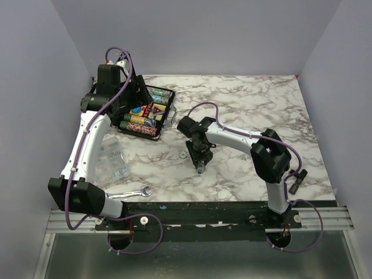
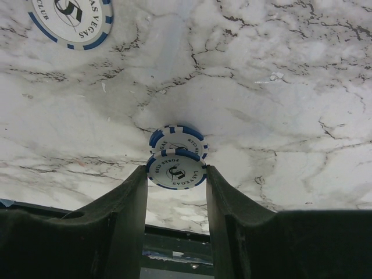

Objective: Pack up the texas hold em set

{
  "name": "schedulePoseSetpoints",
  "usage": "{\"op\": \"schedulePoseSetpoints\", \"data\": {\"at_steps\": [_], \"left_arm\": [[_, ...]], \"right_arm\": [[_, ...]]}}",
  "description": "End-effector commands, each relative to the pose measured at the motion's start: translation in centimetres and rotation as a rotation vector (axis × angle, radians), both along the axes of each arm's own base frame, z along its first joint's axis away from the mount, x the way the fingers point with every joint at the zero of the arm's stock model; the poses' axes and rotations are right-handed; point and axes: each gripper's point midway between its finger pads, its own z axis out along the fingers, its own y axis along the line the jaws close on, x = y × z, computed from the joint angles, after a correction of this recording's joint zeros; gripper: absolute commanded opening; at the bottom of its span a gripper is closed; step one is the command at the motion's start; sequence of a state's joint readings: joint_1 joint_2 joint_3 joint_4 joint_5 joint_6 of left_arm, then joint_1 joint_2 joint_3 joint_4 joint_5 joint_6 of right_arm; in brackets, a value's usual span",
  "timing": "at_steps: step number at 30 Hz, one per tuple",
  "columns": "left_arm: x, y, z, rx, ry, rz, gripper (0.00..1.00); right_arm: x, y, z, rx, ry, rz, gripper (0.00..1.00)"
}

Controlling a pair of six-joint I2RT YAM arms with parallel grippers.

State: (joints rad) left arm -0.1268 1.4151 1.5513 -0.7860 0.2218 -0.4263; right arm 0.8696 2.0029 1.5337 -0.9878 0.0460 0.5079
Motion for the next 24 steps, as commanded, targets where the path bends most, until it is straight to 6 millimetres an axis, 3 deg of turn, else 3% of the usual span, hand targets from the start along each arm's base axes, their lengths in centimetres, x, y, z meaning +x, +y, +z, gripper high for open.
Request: {"op": "schedulePoseSetpoints", "data": {"at_steps": [1, 24], "left_arm": [[0.0, -0.2, 0.2, 0.008, -0.017, -0.015, 0.86], [0.0, -0.2, 0.2, 0.010, -0.017, -0.015, 0.86]], "right_arm": [[0.8, 0.9, 0.0, 0.008, -0.024, -0.003, 0.42], [-0.2, 0.9, -1.8, 0.015, 0.027, 0.006, 0.47]]}}
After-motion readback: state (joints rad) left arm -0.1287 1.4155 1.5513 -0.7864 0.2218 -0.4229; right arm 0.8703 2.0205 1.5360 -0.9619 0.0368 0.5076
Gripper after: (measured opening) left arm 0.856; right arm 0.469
